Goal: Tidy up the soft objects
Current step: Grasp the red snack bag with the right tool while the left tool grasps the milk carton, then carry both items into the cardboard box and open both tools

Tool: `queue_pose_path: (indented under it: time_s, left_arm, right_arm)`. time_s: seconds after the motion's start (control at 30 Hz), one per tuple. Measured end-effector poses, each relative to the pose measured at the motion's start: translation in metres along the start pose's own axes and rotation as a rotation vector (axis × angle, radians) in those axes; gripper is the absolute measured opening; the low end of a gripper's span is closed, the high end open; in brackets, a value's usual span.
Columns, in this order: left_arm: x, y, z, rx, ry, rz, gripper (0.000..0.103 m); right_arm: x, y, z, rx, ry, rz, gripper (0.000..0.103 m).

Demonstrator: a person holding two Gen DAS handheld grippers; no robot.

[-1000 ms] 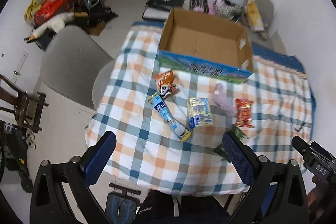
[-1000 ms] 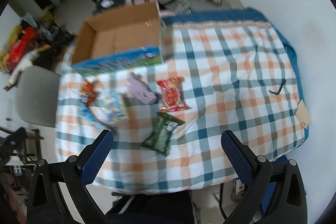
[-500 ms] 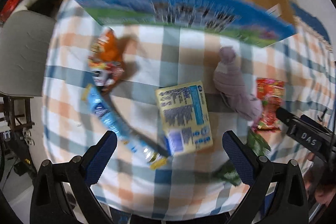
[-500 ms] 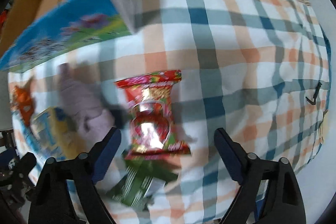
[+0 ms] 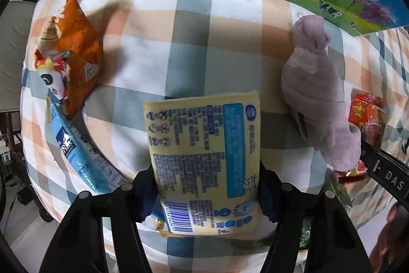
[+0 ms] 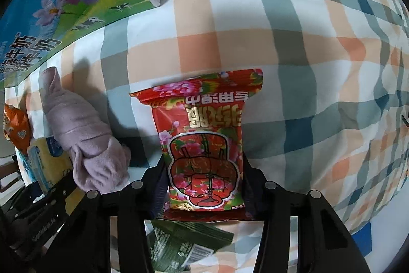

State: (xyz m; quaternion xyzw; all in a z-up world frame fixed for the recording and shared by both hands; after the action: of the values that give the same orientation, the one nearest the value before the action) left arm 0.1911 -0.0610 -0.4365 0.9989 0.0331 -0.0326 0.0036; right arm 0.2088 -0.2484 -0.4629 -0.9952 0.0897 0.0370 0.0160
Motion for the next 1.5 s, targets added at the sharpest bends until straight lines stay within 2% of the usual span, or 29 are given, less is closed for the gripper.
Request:
queue_pose_path:
  time_s: [0.07,0.3,0.53,0.7,0.83,0.9,1.03,1.23,1.5]
  left_arm:
    - [-0.004,-0.001,-0.006,0.018,0.016,0.001,0.062]
    - [-0.024,0.0,-0.07,0.045,0.093,0.007,0.061]
    - [-0.039,0.012,-0.143,0.009,0.212,0.004,0.061]
    - [-0.025,0.017,-0.196,-0.055,0.316,0.016,0.061]
    - [0.001,0.028,-0.229,-0.103,0.356,0.034,0.061]
    - [0.027,0.025,-0.241,-0.121,0.365,0.04,0.061]
    - [0.081,0.022,-0.255,-0.136,0.374,0.054,0.061]
    - [0.163,-0.001,-0.234,-0.134,0.345,0.088,0.061]
    - [0.246,0.004,-0.184,-0.152,0.23,0.145,0.061]
  right_arm:
    - [-0.004,0.003,0.001,-0.005,0.001,-0.009,0.05]
    - [-0.023,0.009,-0.013,0.042,0.039,-0.045,0.049]
    - [-0.04,0.021,-0.052,0.121,0.101,-0.117,0.049]
    - [-0.045,0.01,-0.108,0.185,0.17,-0.151,0.048]
    - [-0.033,-0.007,-0.16,0.238,0.225,-0.155,0.048]
    - [-0.019,-0.013,-0.185,0.254,0.249,-0.149,0.048]
    - [0.02,-0.028,-0.2,0.259,0.284,-0.116,0.048]
    - [0.087,-0.054,-0.194,0.238,0.276,-0.061,0.048]
    - [0.181,-0.111,-0.176,0.156,0.231,-0.025,0.048]
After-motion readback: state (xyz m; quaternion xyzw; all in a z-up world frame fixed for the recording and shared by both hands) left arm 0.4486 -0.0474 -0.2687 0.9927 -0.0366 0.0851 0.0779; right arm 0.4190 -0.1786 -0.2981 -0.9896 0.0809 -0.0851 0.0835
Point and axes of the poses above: each gripper's, at about its wrist camera, not at the fingertips, and z roughly the way its jaws point, y to its right, x to its top, the point moved 5 cm from there along z, roughly the way its jaws point, and after that the axes turned 5 degrees about y, right-handed, at the moved point
